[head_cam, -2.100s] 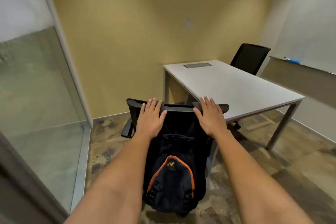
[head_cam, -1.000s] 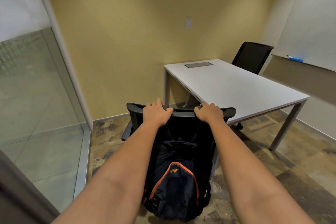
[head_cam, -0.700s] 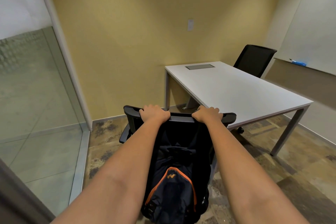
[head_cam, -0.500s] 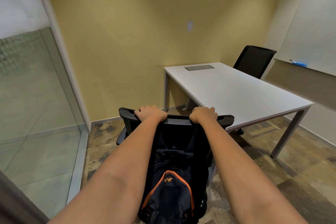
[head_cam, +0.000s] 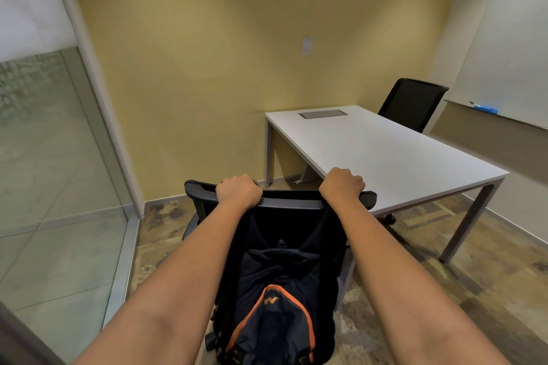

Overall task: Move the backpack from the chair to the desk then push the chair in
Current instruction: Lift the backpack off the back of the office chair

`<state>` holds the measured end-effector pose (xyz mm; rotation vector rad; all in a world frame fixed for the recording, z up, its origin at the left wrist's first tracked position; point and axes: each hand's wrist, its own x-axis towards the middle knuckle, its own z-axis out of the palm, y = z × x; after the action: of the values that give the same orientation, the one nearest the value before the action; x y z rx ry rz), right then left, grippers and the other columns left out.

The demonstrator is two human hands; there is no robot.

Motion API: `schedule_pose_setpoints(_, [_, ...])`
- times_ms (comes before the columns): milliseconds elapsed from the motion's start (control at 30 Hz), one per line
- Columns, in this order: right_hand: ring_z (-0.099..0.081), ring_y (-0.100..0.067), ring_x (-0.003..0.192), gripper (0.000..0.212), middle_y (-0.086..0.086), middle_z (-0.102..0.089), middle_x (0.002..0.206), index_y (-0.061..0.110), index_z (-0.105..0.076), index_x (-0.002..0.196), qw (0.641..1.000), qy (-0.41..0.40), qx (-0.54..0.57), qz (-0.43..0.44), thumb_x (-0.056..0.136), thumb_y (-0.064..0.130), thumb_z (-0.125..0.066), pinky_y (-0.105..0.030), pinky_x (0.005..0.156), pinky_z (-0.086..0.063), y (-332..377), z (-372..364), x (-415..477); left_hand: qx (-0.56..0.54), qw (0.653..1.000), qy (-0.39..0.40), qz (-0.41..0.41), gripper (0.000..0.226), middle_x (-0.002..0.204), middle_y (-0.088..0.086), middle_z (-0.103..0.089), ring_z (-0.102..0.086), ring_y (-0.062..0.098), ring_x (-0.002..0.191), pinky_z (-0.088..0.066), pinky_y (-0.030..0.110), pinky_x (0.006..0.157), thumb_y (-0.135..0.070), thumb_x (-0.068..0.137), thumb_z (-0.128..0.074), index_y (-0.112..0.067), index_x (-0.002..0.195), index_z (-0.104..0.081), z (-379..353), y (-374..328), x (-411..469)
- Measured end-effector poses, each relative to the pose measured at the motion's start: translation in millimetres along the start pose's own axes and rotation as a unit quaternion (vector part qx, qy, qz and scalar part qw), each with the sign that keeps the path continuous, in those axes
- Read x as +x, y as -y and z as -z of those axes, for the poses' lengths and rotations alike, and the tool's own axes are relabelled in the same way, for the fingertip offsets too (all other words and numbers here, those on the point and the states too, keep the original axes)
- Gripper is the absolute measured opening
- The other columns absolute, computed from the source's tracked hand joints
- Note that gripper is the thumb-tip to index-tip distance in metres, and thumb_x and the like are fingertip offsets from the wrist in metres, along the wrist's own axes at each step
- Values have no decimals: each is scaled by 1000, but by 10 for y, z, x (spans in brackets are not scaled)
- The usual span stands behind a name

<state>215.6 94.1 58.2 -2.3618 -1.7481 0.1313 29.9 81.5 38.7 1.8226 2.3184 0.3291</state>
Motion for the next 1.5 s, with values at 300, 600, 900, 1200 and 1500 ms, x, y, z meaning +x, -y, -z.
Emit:
schedule_pose_setpoints(300, [-48,-36,115,31,-18,-54,122,4,-54,119,994,-25,62,-82,89,13,-55,-41,95,-39,-357,118,222,-10,1000,-7,-14,40,114,9,-67,-58,32,105,-45,33,78,-17,85,-39,-23,113,-66,-27,-56,-9])
schedule_pose_setpoints(600, [-47,-39,113,28,-19,-54,120,3,-57,111,982,-17,121,-141,85,14,-60,-40,90,-40,-701,188,347,-13,1000,-6,-6,38,113,8,-67,-58,32,104,-42,32,74,-19,85,-40,-23,111,-67,-66,-128,-31])
schedule_pose_setpoints(900, [-51,-42,118,38,-22,-55,129,2,-60,116,950,0,249,-187,84,22,-57,-45,100,-44,-1103,197,292,-21,1000,-20,-1,40,113,10,-67,-57,33,104,-44,34,75,-19,85,-38,-23,113,-66,-105,-165,-73])
schedule_pose_setpoints(1200, [-40,-47,123,33,-20,-40,134,18,-55,120,949,-42,276,-149,87,16,-49,-46,101,-38,-1124,23,-104,-45,997,-52,39,35,110,9,-68,-57,31,106,-42,32,74,-23,83,-45,-22,110,-68,-157,-284,-142])
schedule_pose_setpoints(1500, [-53,-39,109,49,-12,-40,126,28,-53,132,978,-15,186,90,85,15,-54,-42,94,-47,-583,-73,-663,-52,993,-67,79,27,106,14,-67,-57,32,103,-36,33,75,-23,84,-47,-6,94,-66,-163,-360,-213])
